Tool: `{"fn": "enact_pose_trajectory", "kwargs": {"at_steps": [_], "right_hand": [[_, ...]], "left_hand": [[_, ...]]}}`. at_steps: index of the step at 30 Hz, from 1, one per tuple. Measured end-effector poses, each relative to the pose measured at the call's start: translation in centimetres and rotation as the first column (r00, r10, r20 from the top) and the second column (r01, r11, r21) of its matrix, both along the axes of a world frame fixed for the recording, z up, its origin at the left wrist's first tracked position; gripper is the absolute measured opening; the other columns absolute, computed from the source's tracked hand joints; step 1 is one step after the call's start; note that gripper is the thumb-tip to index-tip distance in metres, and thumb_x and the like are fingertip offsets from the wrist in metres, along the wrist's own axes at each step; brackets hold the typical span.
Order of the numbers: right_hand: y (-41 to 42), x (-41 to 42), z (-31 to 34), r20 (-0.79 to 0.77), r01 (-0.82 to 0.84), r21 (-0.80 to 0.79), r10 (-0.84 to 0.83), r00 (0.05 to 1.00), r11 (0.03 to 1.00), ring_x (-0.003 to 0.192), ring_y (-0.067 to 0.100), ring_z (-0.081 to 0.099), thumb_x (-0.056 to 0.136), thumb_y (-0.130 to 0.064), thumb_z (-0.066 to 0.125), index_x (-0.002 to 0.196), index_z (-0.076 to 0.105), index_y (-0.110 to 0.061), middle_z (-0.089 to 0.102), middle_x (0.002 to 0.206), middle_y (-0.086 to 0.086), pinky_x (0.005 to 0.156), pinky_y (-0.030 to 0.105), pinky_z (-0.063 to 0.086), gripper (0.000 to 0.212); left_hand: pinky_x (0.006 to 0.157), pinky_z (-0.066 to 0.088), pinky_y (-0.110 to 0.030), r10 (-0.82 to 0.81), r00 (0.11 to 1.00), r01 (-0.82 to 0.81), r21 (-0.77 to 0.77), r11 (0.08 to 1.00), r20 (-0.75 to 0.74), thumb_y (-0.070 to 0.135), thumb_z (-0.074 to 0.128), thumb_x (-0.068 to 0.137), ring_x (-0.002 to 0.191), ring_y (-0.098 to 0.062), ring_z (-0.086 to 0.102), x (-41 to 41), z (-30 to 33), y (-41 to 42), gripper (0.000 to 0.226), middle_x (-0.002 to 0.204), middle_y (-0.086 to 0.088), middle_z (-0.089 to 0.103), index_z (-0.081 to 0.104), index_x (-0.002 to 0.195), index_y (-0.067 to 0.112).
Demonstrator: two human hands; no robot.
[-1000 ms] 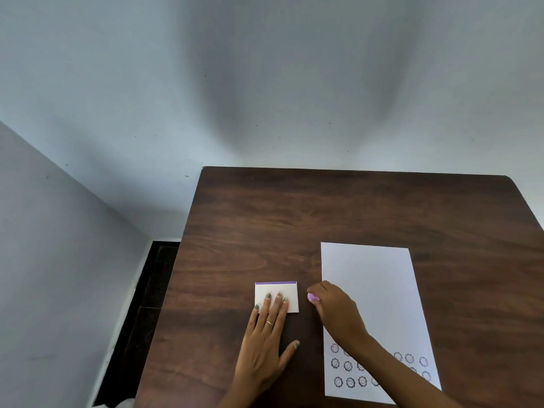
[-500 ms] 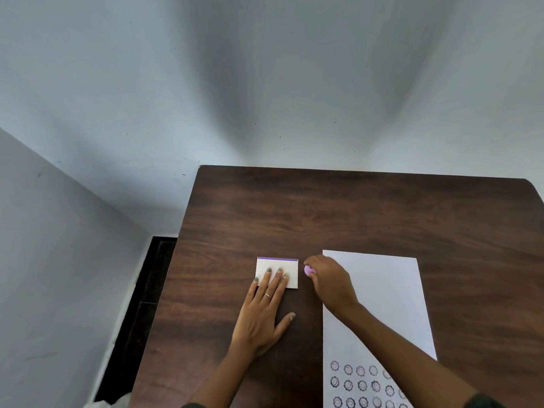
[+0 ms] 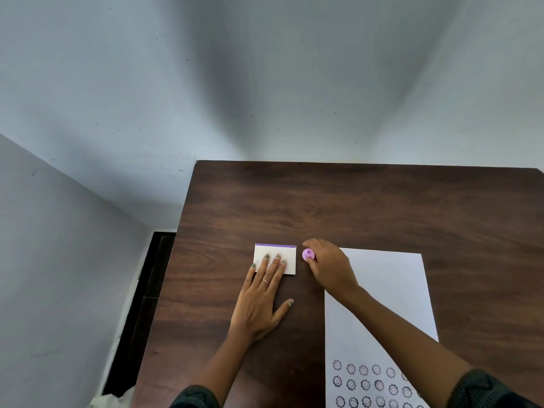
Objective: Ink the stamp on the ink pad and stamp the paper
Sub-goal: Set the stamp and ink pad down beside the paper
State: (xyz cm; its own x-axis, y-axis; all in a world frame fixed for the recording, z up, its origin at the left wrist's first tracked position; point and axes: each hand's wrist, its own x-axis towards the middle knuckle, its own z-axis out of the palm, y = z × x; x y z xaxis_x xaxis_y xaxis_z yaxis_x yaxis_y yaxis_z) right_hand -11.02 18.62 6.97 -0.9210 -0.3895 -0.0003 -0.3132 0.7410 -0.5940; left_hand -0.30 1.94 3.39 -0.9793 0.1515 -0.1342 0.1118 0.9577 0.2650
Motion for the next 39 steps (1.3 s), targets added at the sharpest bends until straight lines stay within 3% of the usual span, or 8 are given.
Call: {"fn": "enact_pose_trajectory", "kwargs": {"at_steps": [5, 9, 11, 15, 19, 24, 39], "right_hand": [[0.2, -0.1, 0.0, -0.044, -0.016, 0.036, 0.018, 0.999, 0.999, 0.096, 0.032, 0.065, 0.086, -0.016, 0.059, 0.112, 0.061, -0.002, 0.069, 0.110, 0.017, 0.085, 0.042, 0.053, 0.029], [1.4, 0.5, 0.0, -0.087, 0.081, 0.036, -0.078, 0.993, 0.996, 0.099, 0.025, 0.063, 0.081, -0.029, 0.064, 0.113, 0.059, -0.009, 0.067, 0.113, 0.011, 0.083, 0.036, 0.051, 0.038], [2.7, 1.4, -0.2, -0.101, 0.139, 0.056, -0.133, 0.986, 0.989, 0.109, 0.028, 0.060, 0.080, -0.030, 0.065, 0.117, 0.056, -0.011, 0.062, 0.122, 0.012, 0.091, 0.036, 0.047, 0.042], [5.5, 3.9, -1.1, -0.100, 0.237, 0.234, -0.219, 0.971, 0.943, 0.133, 0.035, 0.037, 0.085, -0.044, 0.047, 0.134, 0.040, -0.015, 0.039, 0.146, 0.013, 0.107, 0.048, 0.028, 0.058], [7.2, 6.0, -2.1, -0.054, 0.255, 0.358, -0.253, 0.966, 0.898, 0.140, 0.037, 0.020, 0.083, -0.059, 0.024, 0.143, 0.025, -0.015, 0.023, 0.153, 0.013, 0.113, 0.053, 0.012, 0.074], [7.4, 6.0, -2.7, -0.011, 0.215, 0.419, -0.232, 0.973, 0.882, 0.140, 0.038, 0.019, 0.083, -0.066, 0.010, 0.144, 0.021, -0.016, 0.021, 0.153, 0.013, 0.113, 0.057, 0.013, 0.079], [6.1, 3.3, -3.9, -0.023, 0.208, 0.448, -0.221, 0.975, 0.869, 0.141, 0.037, 0.017, 0.083, -0.062, 0.023, 0.145, 0.017, -0.018, 0.020, 0.154, 0.013, 0.113, 0.057, 0.012, 0.076]], "left_hand": [[0.117, 0.004, -0.042, 0.001, 1.000, -0.001, -0.008, 1.000, -0.009, 0.059, 0.030, 0.093, 0.147, -0.019, -0.004, 0.0, 0.0, -0.1, 0.075, 0.160, -0.001, 0.005, 0.006, 0.151, 0.018], [0.117, 0.004, -0.041, 0.016, 0.999, -0.017, -0.007, 1.000, -0.037, 0.059, 0.031, 0.093, 0.147, -0.020, 0.000, 0.5, 0.0, 0.0, 0.077, 0.160, -0.003, 0.007, 0.006, 0.151, 0.015], [0.117, 0.006, -0.040, 0.036, 0.998, -0.035, 0.014, 0.999, -0.057, 0.057, 0.033, 0.093, 0.147, -0.021, 0.004, 0.9, 0.0, 0.2, 0.077, 0.159, -0.005, 0.009, 0.009, 0.151, 0.013], [0.117, 0.008, -0.041, 0.064, 0.995, -0.063, 0.027, 0.998, -0.072, 0.055, 0.034, 0.093, 0.147, -0.021, 0.006, 1.7, -0.1, 0.7, 0.076, 0.159, -0.006, 0.011, 0.012, 0.151, 0.011], [0.117, 0.010, -0.041, 0.071, 0.995, -0.070, 0.018, 0.997, -0.065, 0.055, 0.034, 0.093, 0.147, -0.021, 0.005, 2.1, -0.2, 1.0, 0.076, 0.159, -0.007, 0.011, 0.015, 0.150, 0.009], [0.117, 0.010, -0.042, 0.088, 0.995, -0.088, 0.002, 0.996, -0.048, 0.056, 0.032, 0.093, 0.147, -0.021, 0.005, 2.2, -0.2, 0.9, 0.075, 0.159, -0.006, 0.011, 0.014, 0.150, 0.009], [0.117, 0.011, -0.043, 0.073, 0.995, -0.072, 0.018, 0.997, -0.065, 0.053, 0.035, 0.093, 0.147, -0.022, 0.006, 2.0, -0.6, 0.9, 0.075, 0.159, -0.006, 0.012, 0.015, 0.150, 0.009]]}}
